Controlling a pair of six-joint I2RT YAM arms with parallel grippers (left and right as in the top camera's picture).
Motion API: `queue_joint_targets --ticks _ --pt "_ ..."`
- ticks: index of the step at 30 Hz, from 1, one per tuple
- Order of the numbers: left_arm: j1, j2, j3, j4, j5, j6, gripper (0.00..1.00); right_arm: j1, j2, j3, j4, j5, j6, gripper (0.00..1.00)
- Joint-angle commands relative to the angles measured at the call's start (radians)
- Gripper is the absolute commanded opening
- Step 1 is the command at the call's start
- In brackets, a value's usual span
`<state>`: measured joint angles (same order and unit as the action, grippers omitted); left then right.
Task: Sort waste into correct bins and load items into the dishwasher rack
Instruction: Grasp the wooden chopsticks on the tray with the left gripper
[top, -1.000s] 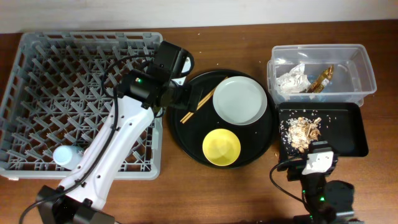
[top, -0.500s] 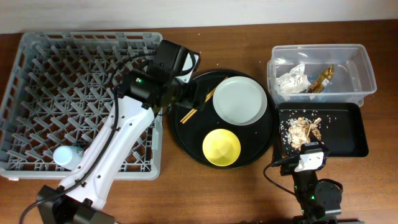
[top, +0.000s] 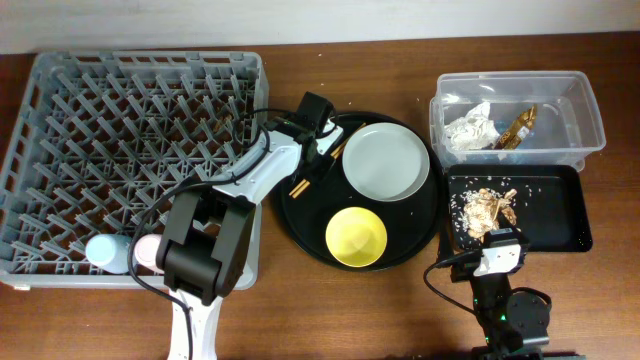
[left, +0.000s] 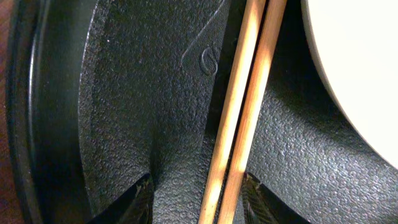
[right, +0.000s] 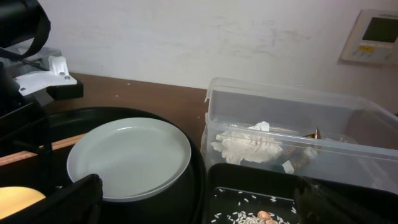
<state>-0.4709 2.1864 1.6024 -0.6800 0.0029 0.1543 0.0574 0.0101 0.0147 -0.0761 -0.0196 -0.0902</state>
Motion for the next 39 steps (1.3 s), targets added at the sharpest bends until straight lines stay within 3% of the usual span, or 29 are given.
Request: queue_joint_targets --ticks 1,3,5,6,11,15,17,18,19,20,21,22,25,28,29,34,39 --pt "-0.004 0.021 -0.001 0.014 0.008 0.020 0.44 -0.005 -0.006 -0.009 0.001 -0.005 -0.007 0.98" --pt "-0.004 0.018 0.007 -0.010 0.053 0.019 0.35 -0.005 -0.006 -0.009 0.001 -0.005 -0.007 0.99" --pt "-0.004 -0.008 0.094 -0.128 0.090 0.019 0.35 -0.005 -0.006 -0.009 0.001 -0.005 -0.007 0.98" --pt "-0.004 -0.027 0.159 -0.178 0.087 0.020 0.40 -0.005 -0.006 -0.009 0.001 -0.005 -0.007 0.98" --pt "-0.004 0.056 0.159 -0.142 -0.026 0.021 0.41 -0.005 -0.006 -0.009 0.001 -0.005 -0.007 0.98" --pt "-0.004 0.150 0.159 -0.122 -0.026 0.024 0.40 -0.005 -0.006 -0.009 0.001 -0.005 -0.007 0.98" --pt "-0.006 0.149 0.159 -0.130 -0.017 0.023 0.35 -0.005 -0.006 -0.009 0.001 -0.005 -0.007 0.98" --pt "-0.007 0.149 0.159 -0.141 0.015 0.023 0.23 -0.005 -0.006 -0.009 0.001 -0.005 -0.007 0.98" --pt "-0.007 0.149 0.161 -0.146 0.051 0.023 0.20 -0.005 -0.006 -0.009 0.001 -0.005 -0.007 0.98" --pt "-0.007 0.149 0.161 -0.151 0.058 0.023 0.21 -0.005 -0.006 -0.009 0.001 -0.005 -0.007 0.99" --pt "-0.007 0.148 0.163 -0.164 0.056 0.023 0.35 -0.005 -0.006 -0.009 0.001 -0.005 -0.007 0.98" --pt "-0.006 0.147 0.201 -0.217 0.053 0.023 0.59 -0.005 -0.006 -0.009 0.001 -0.005 -0.007 0.99" --pt "-0.005 0.147 0.358 -0.354 0.045 0.024 0.65 -0.005 -0.006 -0.009 0.001 -0.005 -0.007 0.98" --pt "-0.005 0.160 0.360 -0.312 -0.079 0.024 0.66 -0.005 -0.006 -0.009 0.001 -0.005 -0.007 0.98" --pt "-0.004 0.160 0.360 -0.308 -0.080 0.024 0.65 -0.005 -0.006 -0.009 0.001 -0.005 -0.007 0.99" --pt "0.003 0.216 0.356 -0.275 -0.079 0.024 0.46 -0.005 -0.006 -0.009 0.001 -0.005 -0.007 0.98" --pt "0.000 0.209 0.356 -0.301 -0.070 0.023 0.44 -0.005 -0.006 -0.009 0.001 -0.005 -0.007 0.99"
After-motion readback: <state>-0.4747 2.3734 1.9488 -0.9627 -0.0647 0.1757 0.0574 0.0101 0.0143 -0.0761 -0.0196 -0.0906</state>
